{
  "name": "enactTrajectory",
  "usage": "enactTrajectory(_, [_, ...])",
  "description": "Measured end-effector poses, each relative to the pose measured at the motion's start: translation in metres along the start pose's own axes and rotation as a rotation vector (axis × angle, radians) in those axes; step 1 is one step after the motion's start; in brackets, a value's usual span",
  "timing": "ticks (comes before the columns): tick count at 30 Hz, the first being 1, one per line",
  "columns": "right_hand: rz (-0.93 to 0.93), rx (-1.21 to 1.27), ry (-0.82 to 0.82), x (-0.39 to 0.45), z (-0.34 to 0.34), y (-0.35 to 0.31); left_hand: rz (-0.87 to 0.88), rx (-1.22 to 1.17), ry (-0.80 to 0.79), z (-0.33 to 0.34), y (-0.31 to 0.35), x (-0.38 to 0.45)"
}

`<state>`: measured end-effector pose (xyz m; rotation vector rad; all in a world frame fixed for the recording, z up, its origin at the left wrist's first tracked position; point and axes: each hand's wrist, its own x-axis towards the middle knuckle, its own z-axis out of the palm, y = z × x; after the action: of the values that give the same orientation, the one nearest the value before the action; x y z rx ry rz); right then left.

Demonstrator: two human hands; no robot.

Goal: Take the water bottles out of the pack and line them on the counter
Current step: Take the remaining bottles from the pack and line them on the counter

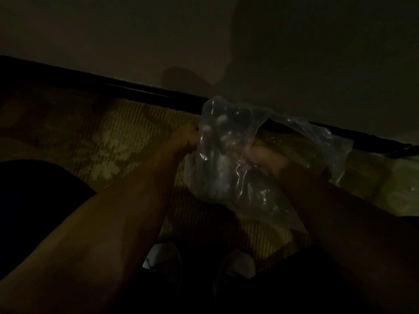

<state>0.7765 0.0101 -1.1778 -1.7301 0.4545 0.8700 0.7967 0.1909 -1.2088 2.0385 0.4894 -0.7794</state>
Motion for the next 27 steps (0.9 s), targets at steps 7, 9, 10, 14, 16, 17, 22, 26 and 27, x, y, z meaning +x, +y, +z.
enactTrajectory(7, [0.034, -0.057, 0.037, 0.010, -0.004, 0.010, 0.035, 0.177, 0.200, 0.007, -0.004, -0.003])
enactTrajectory(9, [0.060, -0.048, 0.042, 0.008, -0.006, 0.013, -0.030, 0.055, 0.179, 0.005, -0.005, -0.005])
enactTrajectory(10, [0.065, -0.035, 0.036, 0.007, -0.008, 0.014, -0.075, -0.057, 0.154, 0.003, -0.006, -0.007])
enactTrajectory(14, [0.032, -0.065, 0.027, 0.002, -0.011, 0.015, -0.136, -0.362, 0.111, -0.005, -0.010, -0.014])
enactTrajectory(16, [0.002, -0.093, 0.044, -0.004, -0.011, 0.008, -0.136, -0.373, 0.132, -0.007, -0.010, -0.016])
enactTrajectory(17, [0.002, -0.111, 0.058, -0.004, -0.012, 0.006, -0.139, -0.380, 0.152, -0.007, -0.009, -0.017])
enactTrajectory(22, [0.122, -0.202, 0.082, -0.013, -0.028, -0.003, 0.000, -0.281, 0.311, -0.020, -0.008, -0.029])
enactTrajectory(26, [0.114, -0.329, 0.158, -0.025, -0.036, -0.010, 0.188, -0.084, 0.413, -0.032, 0.004, -0.049])
enactTrajectory(27, [0.108, -0.364, 0.166, -0.026, -0.037, -0.010, 0.196, -0.061, 0.428, -0.034, 0.007, -0.054])
